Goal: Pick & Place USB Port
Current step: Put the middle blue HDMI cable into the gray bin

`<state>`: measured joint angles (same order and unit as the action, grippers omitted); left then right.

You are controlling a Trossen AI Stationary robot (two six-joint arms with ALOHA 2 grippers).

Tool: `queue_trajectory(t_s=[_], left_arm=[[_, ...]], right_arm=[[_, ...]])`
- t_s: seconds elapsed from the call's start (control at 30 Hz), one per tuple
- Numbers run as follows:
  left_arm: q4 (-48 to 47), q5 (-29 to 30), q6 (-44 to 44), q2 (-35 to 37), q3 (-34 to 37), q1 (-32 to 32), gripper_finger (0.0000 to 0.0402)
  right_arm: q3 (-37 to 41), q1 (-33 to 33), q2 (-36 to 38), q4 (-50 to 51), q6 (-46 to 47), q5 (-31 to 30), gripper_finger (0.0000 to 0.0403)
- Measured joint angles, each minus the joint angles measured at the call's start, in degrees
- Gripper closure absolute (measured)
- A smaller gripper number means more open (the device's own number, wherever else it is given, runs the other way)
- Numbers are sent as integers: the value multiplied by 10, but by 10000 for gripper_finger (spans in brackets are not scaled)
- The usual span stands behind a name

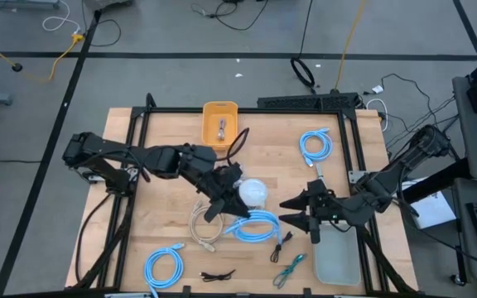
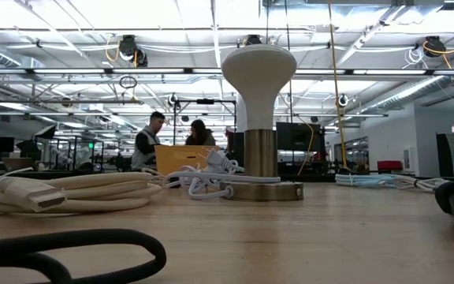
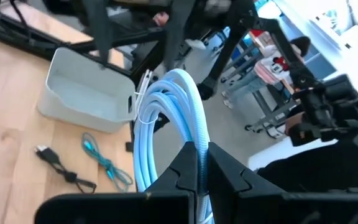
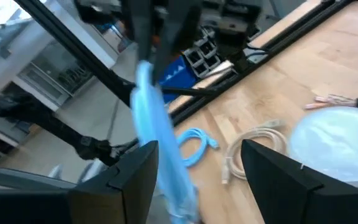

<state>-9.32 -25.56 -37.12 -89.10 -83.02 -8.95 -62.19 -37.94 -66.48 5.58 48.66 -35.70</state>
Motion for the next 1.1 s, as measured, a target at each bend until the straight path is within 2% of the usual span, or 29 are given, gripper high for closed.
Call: queue_trajectory(t_s=[0.37,0.93,1.1], left_arm=[[1,-13,6,0,0,23,390],[23,-20,1,0,0,21,390],[40,-21,0,0,0,30,390]], right_arm=[[0,-8,-15,-10,-11,2,181],[0,8,-35,-11,-12,0,181],[0,9,-36,-11,-8,0,205]])
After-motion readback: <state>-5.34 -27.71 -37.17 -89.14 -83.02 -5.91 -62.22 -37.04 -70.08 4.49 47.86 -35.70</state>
